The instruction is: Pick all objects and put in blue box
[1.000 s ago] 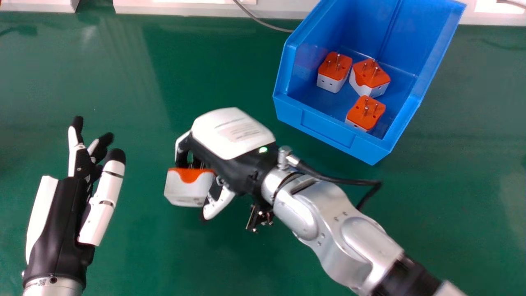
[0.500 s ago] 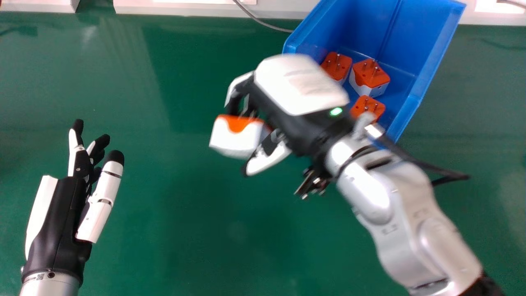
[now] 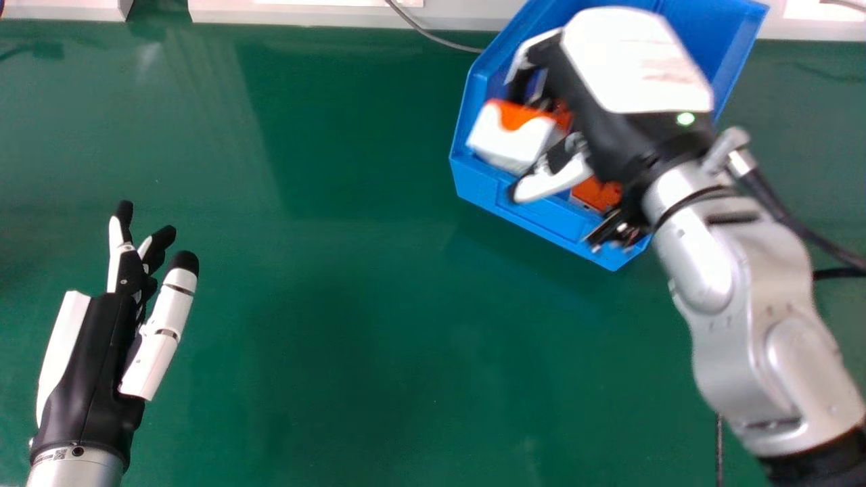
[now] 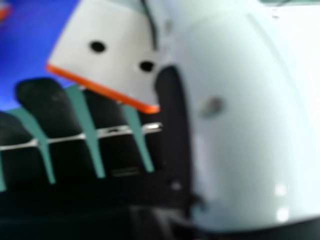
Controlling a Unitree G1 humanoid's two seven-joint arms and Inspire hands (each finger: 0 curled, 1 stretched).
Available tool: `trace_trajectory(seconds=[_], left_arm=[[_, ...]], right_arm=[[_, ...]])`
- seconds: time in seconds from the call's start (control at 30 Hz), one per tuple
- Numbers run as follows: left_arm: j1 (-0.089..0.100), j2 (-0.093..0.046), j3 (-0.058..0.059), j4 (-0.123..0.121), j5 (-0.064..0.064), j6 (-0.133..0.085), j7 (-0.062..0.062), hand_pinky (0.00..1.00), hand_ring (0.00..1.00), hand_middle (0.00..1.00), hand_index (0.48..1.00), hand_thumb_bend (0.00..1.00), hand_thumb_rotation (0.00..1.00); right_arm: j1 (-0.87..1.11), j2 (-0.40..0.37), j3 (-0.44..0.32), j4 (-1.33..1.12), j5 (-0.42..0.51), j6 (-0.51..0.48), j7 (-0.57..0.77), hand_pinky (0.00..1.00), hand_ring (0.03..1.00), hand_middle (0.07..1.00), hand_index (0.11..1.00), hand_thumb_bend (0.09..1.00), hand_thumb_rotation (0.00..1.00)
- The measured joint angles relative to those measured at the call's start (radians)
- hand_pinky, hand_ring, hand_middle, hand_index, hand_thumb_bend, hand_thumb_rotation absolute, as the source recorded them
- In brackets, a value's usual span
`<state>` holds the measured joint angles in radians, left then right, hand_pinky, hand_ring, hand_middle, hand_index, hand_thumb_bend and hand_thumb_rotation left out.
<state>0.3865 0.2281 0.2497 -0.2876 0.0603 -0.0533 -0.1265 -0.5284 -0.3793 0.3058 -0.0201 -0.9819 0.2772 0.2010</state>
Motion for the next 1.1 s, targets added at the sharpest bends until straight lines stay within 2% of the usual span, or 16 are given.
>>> trace_trajectory(seconds=[0.07,0.13,0.2,0.27,0.3,0.47,0.57,0.7,0.77,0.87,1.0,1.1], left_arm=[[-0.004,0.002,0.002,0.007,-0.001,-0.012,-0.001,0.97,0.96,0.95,0.934,0.31,0.92],[-0.005,0.002,0.003,0.008,0.000,-0.015,0.000,0.98,0.96,0.95,0.931,0.32,0.91],[-0.006,0.003,0.003,0.007,0.000,-0.013,0.000,0.97,0.96,0.95,0.931,0.32,0.90],[-0.007,0.003,0.003,0.007,-0.001,-0.011,-0.001,0.98,0.97,0.95,0.935,0.32,0.90],[-0.007,0.004,0.004,0.007,-0.001,-0.011,-0.002,0.97,0.97,0.95,0.937,0.31,0.90],[-0.005,0.004,0.004,0.006,-0.001,-0.010,-0.001,0.96,0.96,0.95,0.933,0.31,0.89],[-0.004,0.004,0.003,0.004,0.000,-0.010,-0.001,0.96,0.96,0.95,0.933,0.33,0.89],[-0.001,0.003,0.002,0.002,0.000,-0.011,-0.001,0.96,0.95,0.94,0.928,0.34,0.88],[0.001,0.000,0.001,0.002,-0.001,-0.011,-0.001,0.97,0.96,0.94,0.928,0.34,0.88],[0.003,-0.003,0.001,0.001,-0.001,-0.011,-0.001,0.97,0.96,0.95,0.932,0.32,0.88],[0.003,-0.003,0.000,-0.006,-0.002,-0.010,-0.002,0.98,0.97,0.95,0.935,0.29,0.90],[0.005,-0.004,-0.001,-0.006,0.000,-0.010,-0.002,0.97,0.97,0.96,0.938,0.32,0.91]], right_arm=[[-0.078,-0.013,0.012,0.106,-0.041,0.045,0.020,0.32,0.436,0.512,0.492,0.488,0.15],[-0.143,-0.004,0.005,0.196,-0.045,0.093,0.012,0.35,0.475,0.541,0.490,0.489,0.15],[-0.195,0.005,0.002,0.277,-0.031,0.100,-0.024,0.28,0.381,0.463,0.489,0.489,0.14],[-0.241,0.017,0.002,0.366,-0.001,0.091,-0.065,0.26,0.350,0.436,0.490,0.489,0.14],[-0.269,0.023,0.003,0.424,0.011,0.082,-0.085,0.28,0.383,0.463,0.490,0.490,0.14],[-0.407,0.033,0.024,0.713,0.062,0.039,-0.176,0.29,0.393,0.463,0.490,0.491,0.13],[-0.468,0.046,0.050,0.822,0.078,0.029,-0.190,0.28,0.389,0.444,0.534,0.509,0.02],[-0.542,0.067,0.117,0.946,0.071,0.036,-0.198,0.23,0.378,0.463,0.563,0.507,0.00],[-0.563,0.072,0.150,0.976,0.068,0.034,-0.198,0.22,0.404,0.498,0.514,0.513,0.00],[-0.588,0.091,0.202,1.012,0.065,0.043,-0.172,0.19,0.411,0.509,0.496,0.517,0.00],[-0.609,0.109,0.237,1.043,0.070,0.040,-0.111,0.21,0.417,0.510,0.491,0.519,0.00],[-0.612,0.121,0.241,1.048,0.083,0.035,-0.133,0.21,0.422,0.503,0.488,0.519,0.00]])
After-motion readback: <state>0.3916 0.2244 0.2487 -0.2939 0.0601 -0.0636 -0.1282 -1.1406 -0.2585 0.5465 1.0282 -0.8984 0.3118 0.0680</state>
